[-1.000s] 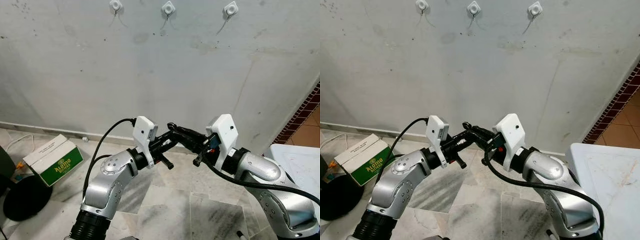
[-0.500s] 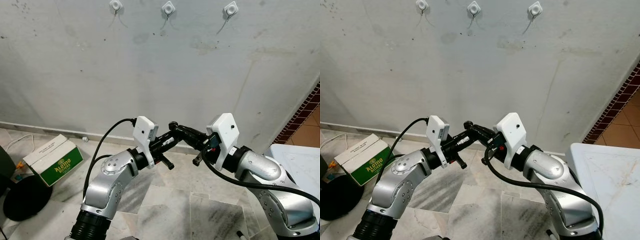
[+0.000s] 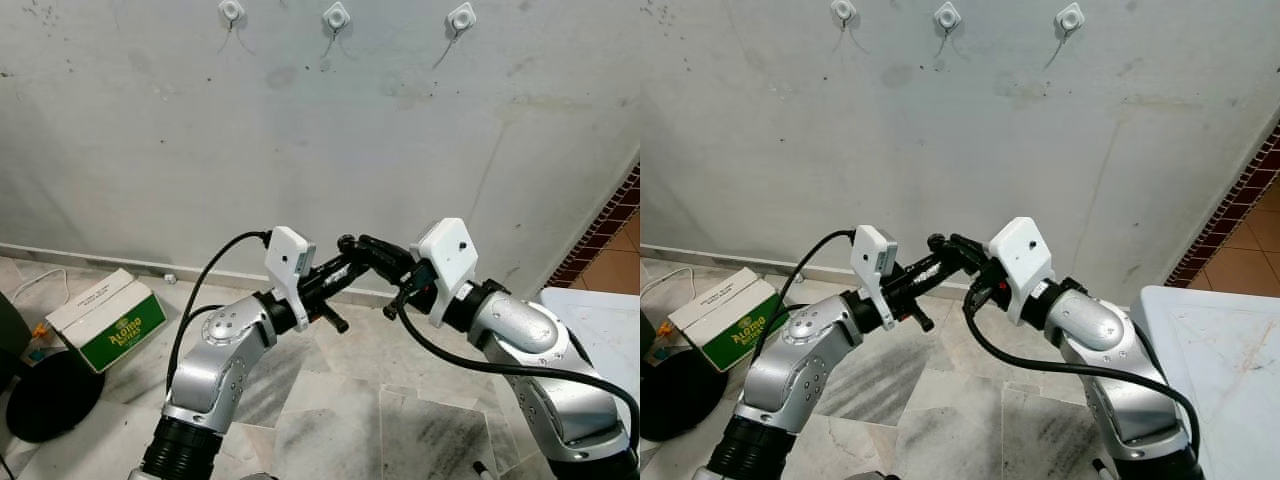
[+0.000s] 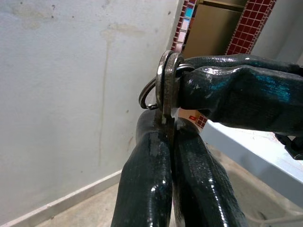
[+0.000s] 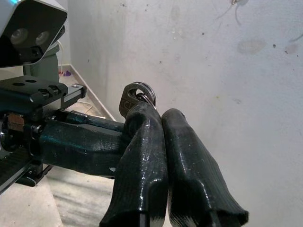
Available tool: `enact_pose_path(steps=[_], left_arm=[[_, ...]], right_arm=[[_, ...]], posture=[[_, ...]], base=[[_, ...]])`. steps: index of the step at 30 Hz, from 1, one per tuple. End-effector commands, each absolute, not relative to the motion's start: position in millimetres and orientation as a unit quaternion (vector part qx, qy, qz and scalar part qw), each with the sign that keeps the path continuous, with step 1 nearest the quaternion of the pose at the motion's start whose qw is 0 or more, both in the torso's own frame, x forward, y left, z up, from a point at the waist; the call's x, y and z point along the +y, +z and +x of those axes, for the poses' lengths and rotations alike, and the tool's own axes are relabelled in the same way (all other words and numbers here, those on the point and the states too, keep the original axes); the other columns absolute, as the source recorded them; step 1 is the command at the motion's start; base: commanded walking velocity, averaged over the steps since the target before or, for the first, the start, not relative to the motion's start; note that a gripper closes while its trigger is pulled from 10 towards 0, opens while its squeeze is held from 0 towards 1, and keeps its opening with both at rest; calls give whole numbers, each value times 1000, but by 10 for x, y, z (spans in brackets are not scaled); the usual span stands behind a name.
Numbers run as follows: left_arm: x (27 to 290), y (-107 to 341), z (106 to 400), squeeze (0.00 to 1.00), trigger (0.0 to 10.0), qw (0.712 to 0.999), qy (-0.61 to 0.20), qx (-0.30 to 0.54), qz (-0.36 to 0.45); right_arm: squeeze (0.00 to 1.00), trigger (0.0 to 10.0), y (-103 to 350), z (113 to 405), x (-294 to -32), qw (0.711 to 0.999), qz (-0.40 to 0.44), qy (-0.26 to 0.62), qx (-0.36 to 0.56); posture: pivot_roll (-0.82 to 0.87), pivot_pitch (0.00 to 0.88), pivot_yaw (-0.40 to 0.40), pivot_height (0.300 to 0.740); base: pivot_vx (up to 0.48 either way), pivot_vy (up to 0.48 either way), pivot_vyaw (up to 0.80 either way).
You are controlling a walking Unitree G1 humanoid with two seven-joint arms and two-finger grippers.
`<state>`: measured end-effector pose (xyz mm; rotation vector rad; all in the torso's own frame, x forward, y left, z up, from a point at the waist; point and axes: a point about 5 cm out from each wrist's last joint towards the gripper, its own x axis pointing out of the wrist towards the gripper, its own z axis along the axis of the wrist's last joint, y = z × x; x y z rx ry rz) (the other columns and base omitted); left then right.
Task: Hang keys on a hook
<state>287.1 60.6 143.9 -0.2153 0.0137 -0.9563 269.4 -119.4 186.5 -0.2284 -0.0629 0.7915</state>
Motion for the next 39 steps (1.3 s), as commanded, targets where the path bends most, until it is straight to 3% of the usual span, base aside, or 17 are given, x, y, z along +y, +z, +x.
enact_pose_path(steps=[1,19,28,39], left_arm=[[601,1403,2858,1000,10000,882,-461,16,-95],[665,1380,2843,1000,10000,887,-453,22,-89],[868,1336,2715,1000,10000,903,-420,29,-86],[873,1344,2531,1000,10000,913,-392,30,-112]], right_arm=[[0,0,1914,2728,-1244,924,-118,361,-43],[0,0,1908,2730,-1250,924,-121,359,-46],[0,0,1865,2749,-1257,924,-131,356,-44],[0,0,1729,2769,-1263,930,-131,344,-25]], posture=[[-42,40,62,740],[-38,40,65,740],[-24,38,64,740],[-13,40,72,740]], base=[[0,0,0],[0,0,0],[0,0,0],[0,0,0]])
